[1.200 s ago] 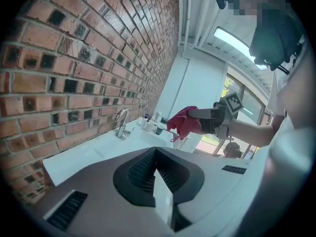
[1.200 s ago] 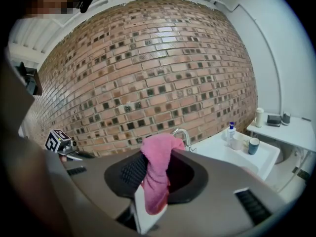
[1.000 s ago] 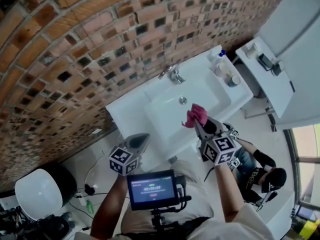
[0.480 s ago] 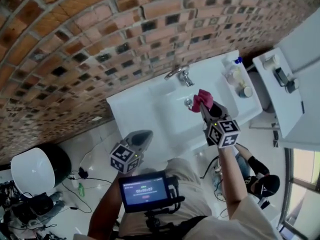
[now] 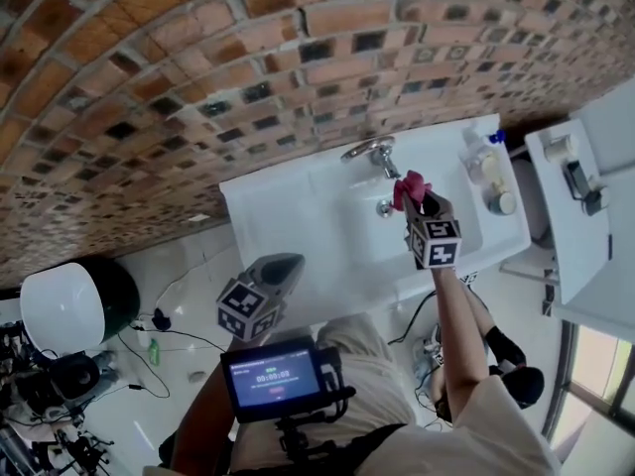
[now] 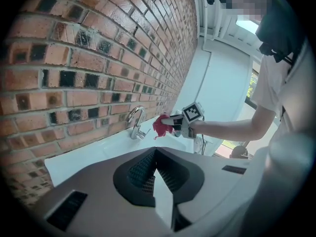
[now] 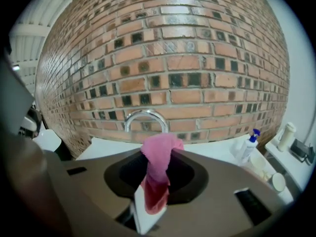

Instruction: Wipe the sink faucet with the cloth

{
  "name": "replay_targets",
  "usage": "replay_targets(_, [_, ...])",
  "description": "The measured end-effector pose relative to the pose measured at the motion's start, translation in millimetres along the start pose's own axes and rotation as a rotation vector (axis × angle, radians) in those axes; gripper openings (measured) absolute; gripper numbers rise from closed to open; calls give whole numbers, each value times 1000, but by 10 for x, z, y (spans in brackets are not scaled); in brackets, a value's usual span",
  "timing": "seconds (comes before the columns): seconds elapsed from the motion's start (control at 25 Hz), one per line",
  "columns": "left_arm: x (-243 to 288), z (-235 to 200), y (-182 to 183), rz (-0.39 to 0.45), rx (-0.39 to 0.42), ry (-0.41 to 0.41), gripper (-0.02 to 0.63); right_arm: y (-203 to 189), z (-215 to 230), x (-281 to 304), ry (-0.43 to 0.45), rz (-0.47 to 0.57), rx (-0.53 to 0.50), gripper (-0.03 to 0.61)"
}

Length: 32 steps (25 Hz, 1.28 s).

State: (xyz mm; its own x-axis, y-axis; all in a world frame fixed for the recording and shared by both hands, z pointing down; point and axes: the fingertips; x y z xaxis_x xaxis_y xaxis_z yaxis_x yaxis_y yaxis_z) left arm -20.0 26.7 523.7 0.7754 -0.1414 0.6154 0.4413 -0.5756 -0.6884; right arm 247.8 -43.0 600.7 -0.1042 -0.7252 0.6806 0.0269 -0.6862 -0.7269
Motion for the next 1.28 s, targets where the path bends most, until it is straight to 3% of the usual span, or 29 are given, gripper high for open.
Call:
replay_targets(0.36, [135,-120,50,-22,-49,9,-8,-476,75,734,12,-143,-20,117])
replay_targets(0.64, [265,-213,82,-42,-45,11,-8,-541,72,924,6,-157,-29,118])
replay_targets(1.0, [336,-207,122,-40,-37,8,-8,-606,129,766,-13,-137,-13,118])
replay_targets(1.28, [341,-170,98,-63,-13,9,-8,-785,360,1024,-60,-191,-69,118])
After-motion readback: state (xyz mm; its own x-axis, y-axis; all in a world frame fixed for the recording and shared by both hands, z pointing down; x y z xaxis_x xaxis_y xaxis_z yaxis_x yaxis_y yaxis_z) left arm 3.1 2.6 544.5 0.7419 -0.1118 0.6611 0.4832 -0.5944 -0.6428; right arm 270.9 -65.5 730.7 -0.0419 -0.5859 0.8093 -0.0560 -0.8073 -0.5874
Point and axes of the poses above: the fingertips, and each gripper's own axes: x forward along the fingers, z to its right, y out of its top, and after that the axes turned 6 degrees about -z, right-handed
